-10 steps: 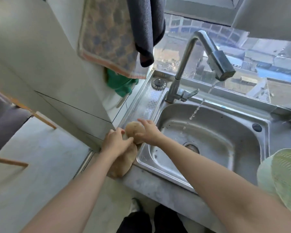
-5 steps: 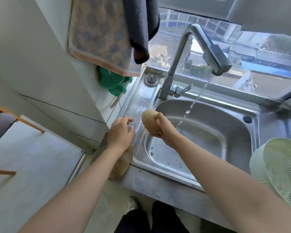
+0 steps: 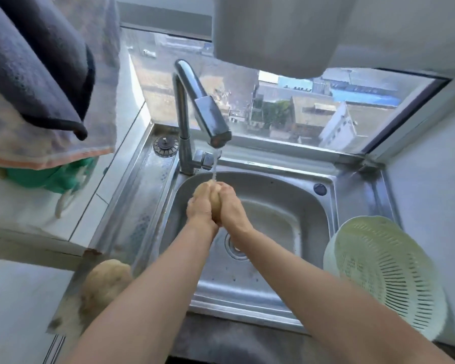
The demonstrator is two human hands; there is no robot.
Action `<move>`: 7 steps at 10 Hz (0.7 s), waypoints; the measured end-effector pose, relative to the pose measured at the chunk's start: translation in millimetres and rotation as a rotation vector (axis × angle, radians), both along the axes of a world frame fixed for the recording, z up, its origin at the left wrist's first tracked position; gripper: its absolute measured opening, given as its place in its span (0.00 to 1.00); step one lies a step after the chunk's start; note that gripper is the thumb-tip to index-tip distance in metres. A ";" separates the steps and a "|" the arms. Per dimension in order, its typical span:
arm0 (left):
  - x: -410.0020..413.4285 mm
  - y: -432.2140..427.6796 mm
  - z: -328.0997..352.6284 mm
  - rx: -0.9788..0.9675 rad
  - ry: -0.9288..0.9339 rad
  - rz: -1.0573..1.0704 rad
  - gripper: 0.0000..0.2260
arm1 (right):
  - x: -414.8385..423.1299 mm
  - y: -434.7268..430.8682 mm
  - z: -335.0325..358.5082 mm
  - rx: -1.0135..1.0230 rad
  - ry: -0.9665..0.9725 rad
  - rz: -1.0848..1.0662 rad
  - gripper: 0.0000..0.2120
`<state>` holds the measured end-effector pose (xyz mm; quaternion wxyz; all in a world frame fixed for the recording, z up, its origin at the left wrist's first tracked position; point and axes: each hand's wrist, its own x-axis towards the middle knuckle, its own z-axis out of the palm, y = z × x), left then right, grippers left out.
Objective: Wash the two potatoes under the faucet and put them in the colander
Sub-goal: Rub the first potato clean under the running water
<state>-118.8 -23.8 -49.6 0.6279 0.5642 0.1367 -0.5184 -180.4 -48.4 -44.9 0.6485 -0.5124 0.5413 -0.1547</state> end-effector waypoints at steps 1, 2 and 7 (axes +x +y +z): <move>-6.5 -10.6 -7.3 -0.033 0.160 0.099 0.40 | -1.8 -15.7 -4.1 -0.130 0.131 0.087 0.23; -5.8 -11.4 -3.5 0.002 0.089 0.078 0.32 | 1.4 -17.4 1.1 -0.218 0.218 0.176 0.28; 21.0 0.5 3.2 -0.010 0.331 0.015 0.21 | 30.8 -26.5 22.1 -0.390 0.335 0.477 0.16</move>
